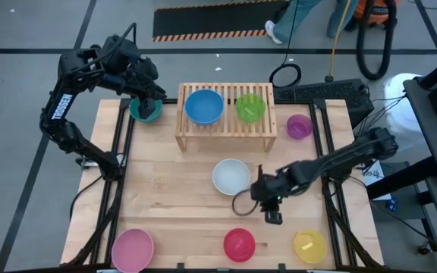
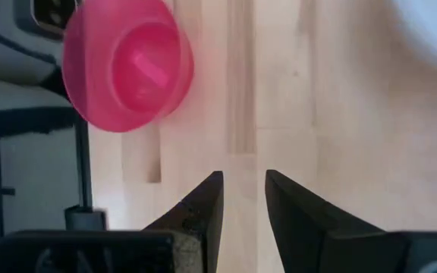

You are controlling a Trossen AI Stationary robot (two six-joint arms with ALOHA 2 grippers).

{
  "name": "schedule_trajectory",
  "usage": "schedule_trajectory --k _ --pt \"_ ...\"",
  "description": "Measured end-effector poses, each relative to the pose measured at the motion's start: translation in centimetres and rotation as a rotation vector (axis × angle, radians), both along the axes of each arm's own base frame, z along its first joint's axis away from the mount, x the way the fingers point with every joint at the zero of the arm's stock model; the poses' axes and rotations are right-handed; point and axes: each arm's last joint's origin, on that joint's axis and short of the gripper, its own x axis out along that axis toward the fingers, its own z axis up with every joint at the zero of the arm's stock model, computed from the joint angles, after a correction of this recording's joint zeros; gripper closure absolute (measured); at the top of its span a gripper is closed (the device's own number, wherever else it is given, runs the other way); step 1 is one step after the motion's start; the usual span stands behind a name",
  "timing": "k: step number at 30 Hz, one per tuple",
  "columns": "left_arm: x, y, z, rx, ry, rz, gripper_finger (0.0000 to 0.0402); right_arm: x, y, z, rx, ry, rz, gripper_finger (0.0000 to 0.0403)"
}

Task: Place and stack bowls onto a shelf
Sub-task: Stack the red bowl on top of the green bowl on the shelf

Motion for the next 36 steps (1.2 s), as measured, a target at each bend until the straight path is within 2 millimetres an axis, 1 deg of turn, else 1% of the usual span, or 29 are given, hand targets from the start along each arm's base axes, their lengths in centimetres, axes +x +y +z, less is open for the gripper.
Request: schedule_trajectory --k 3,6,8,13,17,21,28,36 --pt "0.0 0.0 0.0 -0.006 -0.002 0.006 0.0327 0.9 0.7 -1.5 -0.002 0.021 0.0 0.0309" --pt "0.0 0.0 0.0 -0.01 -0.004 0.01 0.0327 1.8 1.3 -2.5 0.025 0.01 -0.036 0.0309" --pt "0.0 0.0 0.0 -0.019 -0.007 0.02 0.0327 2.4 1.8 -2.7 0.055 -0.015 -0.061 0.0309" --pt "0.0 0.0 0.0 -0.025 -0.009 0.024 0.0327 3.5 2.6 -2.6 0.135 -0.094 -0.114 0.0309" --pt "0.0 0.0 0.0 -0.024 -0.008 0.022 0.0327 3.8 3.1 -2.2 0.179 -0.127 -0.149 0.031" --pt "0.0 0.0 0.0 -0.024 -0.008 0.022 0.0327 3.7 3.3 -2.2 0.18 -0.116 -0.201 0.031" --pt "0.0 0.0 0.0 -0.003 -0.002 0.001 0.0327 3.6 3.6 -2.2 0.199 -0.094 -0.24 0.031" --pt "0.0 0.0 0.0 0.014 0.004 -0.018 0.0327 3.9 4.9 -4.6 0.175 -0.027 -0.27 0.031"
